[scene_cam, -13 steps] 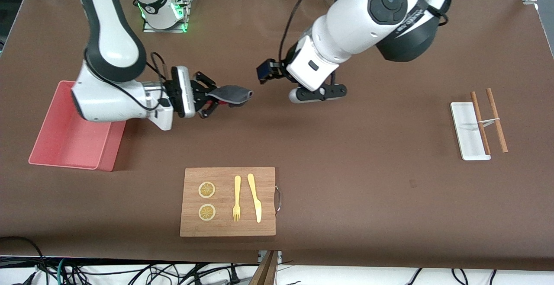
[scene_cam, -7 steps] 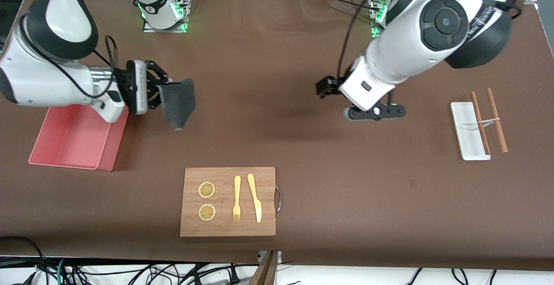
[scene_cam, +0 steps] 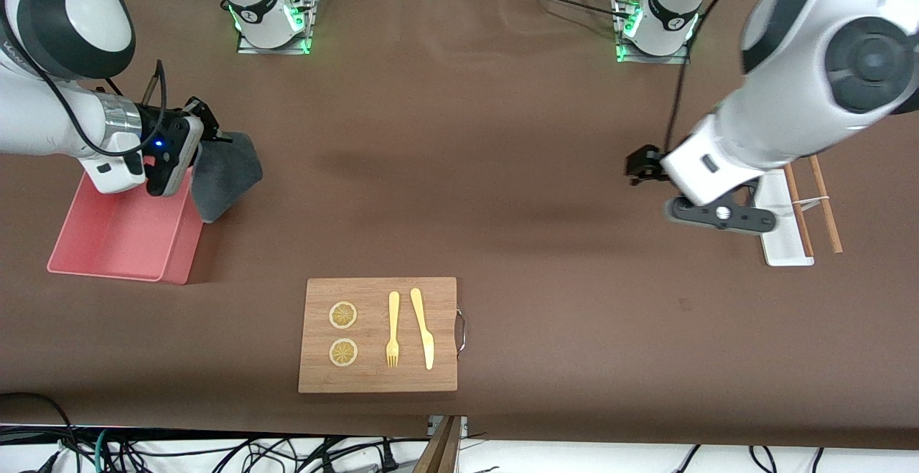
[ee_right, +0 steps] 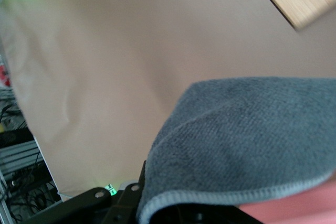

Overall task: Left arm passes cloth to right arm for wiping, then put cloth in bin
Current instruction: 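Carry the cloth with the right gripper while the left gripper withdraws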

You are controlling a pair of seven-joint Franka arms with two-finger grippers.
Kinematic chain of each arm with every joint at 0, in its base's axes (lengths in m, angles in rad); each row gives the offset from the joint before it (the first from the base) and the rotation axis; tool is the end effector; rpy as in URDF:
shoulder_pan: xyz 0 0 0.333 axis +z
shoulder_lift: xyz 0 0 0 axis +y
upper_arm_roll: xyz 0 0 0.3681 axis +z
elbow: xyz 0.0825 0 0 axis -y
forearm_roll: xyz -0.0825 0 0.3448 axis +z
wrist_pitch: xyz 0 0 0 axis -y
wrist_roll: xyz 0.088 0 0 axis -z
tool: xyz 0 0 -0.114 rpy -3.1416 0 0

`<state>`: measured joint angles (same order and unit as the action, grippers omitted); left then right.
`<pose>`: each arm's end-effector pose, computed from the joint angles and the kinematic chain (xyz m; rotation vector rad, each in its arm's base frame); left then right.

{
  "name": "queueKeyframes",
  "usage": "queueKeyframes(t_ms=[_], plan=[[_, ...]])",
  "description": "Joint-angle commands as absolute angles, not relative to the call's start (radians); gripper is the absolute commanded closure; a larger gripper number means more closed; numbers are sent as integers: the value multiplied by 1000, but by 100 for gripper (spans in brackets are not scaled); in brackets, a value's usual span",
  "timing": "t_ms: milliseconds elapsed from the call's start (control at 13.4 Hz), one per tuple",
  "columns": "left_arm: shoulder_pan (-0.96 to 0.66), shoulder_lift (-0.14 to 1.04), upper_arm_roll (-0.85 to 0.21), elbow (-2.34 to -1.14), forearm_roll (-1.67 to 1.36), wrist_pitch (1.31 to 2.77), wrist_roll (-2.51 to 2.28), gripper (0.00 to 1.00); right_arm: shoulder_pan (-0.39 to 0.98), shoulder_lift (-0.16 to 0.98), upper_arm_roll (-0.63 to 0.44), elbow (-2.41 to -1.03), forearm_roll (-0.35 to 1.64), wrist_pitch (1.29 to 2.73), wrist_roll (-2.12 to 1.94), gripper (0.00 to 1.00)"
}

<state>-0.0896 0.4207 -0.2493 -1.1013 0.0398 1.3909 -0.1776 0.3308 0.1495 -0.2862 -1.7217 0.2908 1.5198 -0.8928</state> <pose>0.6138 -0.1665 0.6155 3.0971 -0.2197 -0.2036 0.5312 0.0676 0.5305 -2.4869 -1.1969 0.2939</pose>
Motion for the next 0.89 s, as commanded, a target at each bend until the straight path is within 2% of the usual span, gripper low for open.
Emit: queueKeyframes(t_ms=[0, 149, 224, 597, 820], plan=[[-115, 302, -167, -1180, 77, 1352, -46, 0, 333, 124, -272, -1735, 186, 1523, -677, 100], [-100, 264, -112, -1202, 75, 1322, 52, 0, 333, 136, -262, -1739, 138, 1540, -574, 100], [-98, 232, -85, -1266, 74, 1348, 83, 0, 333, 138, -252, -1746, 121, 1552, -510, 100], [-32, -7, -52, -1676, 57, 1675, 126, 0, 334, 140, -216, -1798, 55, 1641, -140, 100], [-3, -41, -52, -1715, -18, 1671, 117, 0, 334, 143, -216, -1877, 52, 1773, -98, 100]])
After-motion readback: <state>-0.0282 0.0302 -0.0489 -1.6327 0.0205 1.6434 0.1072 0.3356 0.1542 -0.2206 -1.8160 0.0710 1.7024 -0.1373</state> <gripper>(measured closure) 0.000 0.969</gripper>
